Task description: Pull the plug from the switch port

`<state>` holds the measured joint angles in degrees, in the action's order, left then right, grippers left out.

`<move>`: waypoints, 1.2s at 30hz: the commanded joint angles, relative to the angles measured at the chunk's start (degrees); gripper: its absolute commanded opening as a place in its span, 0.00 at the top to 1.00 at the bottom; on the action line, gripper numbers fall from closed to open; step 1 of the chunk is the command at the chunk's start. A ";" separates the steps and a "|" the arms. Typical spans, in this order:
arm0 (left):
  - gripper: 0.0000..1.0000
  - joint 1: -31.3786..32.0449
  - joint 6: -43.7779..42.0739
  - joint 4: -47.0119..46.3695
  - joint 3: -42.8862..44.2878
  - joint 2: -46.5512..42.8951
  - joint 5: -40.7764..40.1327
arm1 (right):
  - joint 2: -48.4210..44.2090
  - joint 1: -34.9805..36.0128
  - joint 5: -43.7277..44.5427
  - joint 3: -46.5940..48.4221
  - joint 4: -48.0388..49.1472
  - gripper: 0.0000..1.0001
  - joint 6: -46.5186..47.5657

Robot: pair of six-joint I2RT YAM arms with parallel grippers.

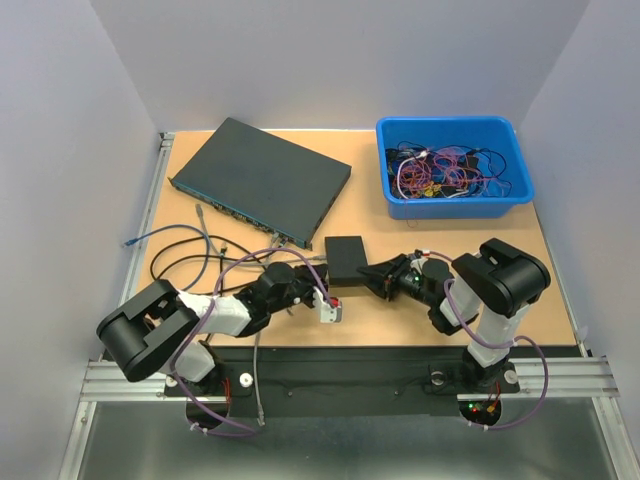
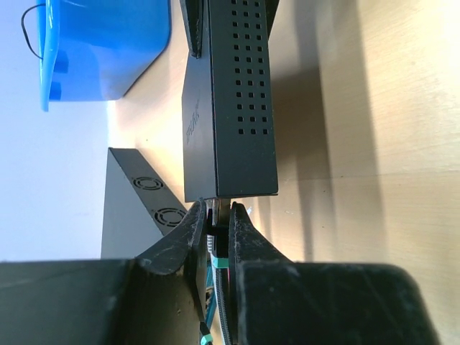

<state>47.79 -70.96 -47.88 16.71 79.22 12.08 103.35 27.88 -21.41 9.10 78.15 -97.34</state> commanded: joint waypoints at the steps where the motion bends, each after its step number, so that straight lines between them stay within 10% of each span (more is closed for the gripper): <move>1: 1.00 -6.13 -2.78 3.76 -3.17 -2.40 -13.22 | -0.87 -3.18 4.80 -3.74 5.08 1.00 2.94; 30: 1.00 -10.79 11.63 14.21 5.44 -4.95 -0.92 | -0.34 -4.06 -0.21 -0.58 5.17 1.00 4.00; 36: 0.88 -10.53 14.88 15.97 8.34 -2.32 0.23 | -0.61 -4.06 -2.14 0.21 4.91 0.99 4.18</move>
<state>41.52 -59.77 -35.29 22.79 76.31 22.87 103.18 26.57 -24.36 10.81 78.00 -96.88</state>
